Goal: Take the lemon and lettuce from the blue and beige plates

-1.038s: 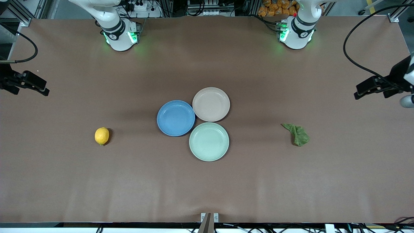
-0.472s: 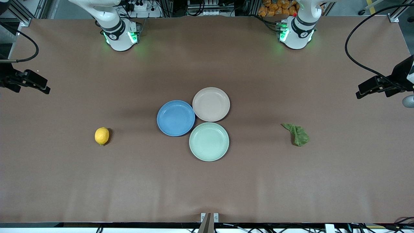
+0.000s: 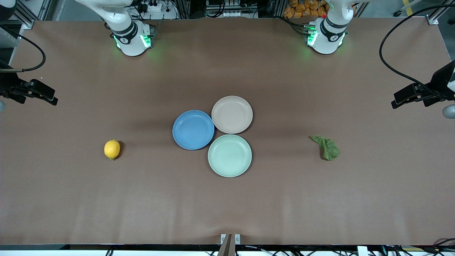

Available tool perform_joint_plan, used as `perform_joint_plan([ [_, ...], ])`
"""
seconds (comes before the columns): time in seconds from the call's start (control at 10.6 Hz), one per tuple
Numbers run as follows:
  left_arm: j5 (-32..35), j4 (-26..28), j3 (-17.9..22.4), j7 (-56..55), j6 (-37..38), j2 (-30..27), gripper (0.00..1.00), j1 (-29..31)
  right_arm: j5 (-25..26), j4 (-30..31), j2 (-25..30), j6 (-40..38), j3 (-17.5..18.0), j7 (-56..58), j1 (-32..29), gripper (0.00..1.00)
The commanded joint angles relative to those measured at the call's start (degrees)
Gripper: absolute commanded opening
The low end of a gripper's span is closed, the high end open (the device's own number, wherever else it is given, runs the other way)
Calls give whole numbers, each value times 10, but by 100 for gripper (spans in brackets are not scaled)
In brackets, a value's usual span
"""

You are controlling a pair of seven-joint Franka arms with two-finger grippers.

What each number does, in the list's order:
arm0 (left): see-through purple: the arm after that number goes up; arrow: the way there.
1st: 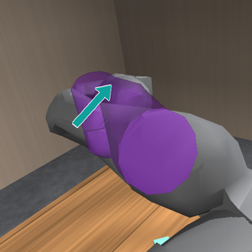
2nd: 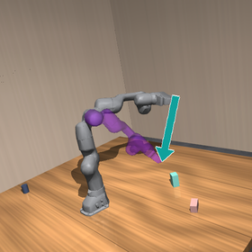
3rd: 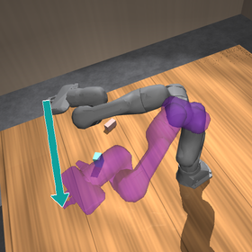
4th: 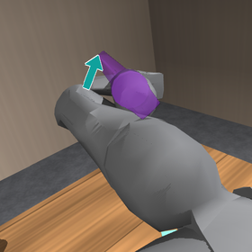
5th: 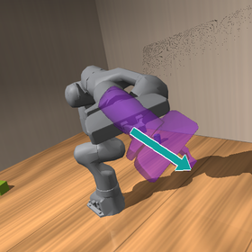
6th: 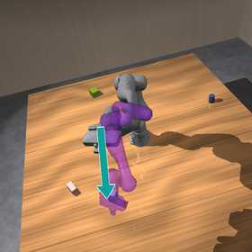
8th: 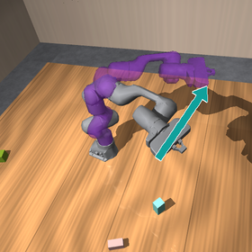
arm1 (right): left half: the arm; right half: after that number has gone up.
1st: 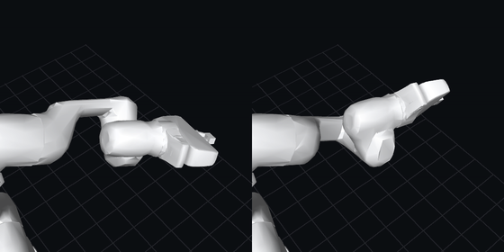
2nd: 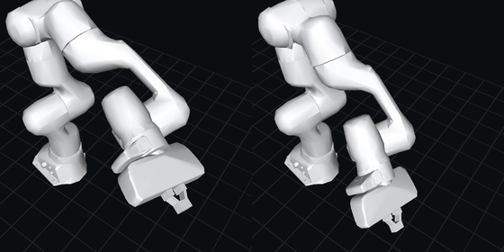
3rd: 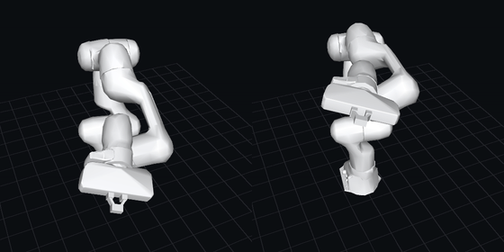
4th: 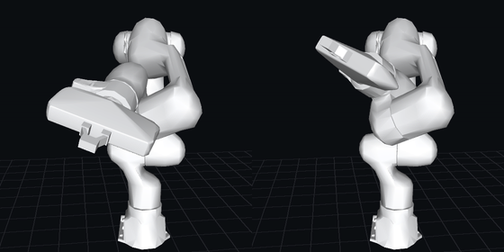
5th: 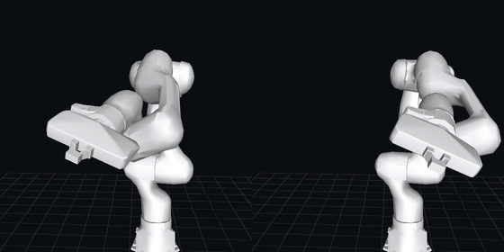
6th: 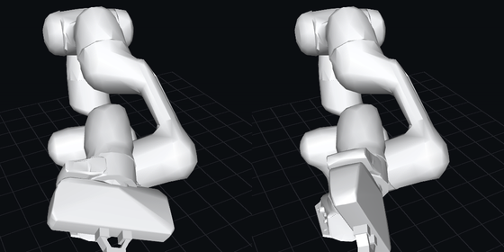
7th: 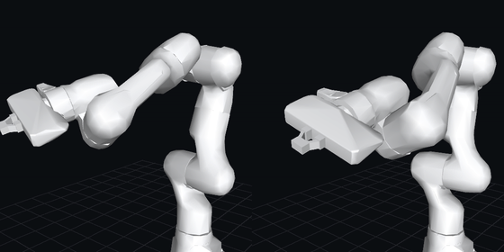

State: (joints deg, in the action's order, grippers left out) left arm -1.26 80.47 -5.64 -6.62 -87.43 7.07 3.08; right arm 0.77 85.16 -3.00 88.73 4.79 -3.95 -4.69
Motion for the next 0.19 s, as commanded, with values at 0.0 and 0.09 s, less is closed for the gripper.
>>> perform_joint_plan([
  [0.0,8,7,-1,1,6,-11,100,3,-12,20,21,0,1,3,6,100],
  [0.09,8,7,-1,1,6,-11,100,3,-12,20,26,3,2,4,6,100],
])
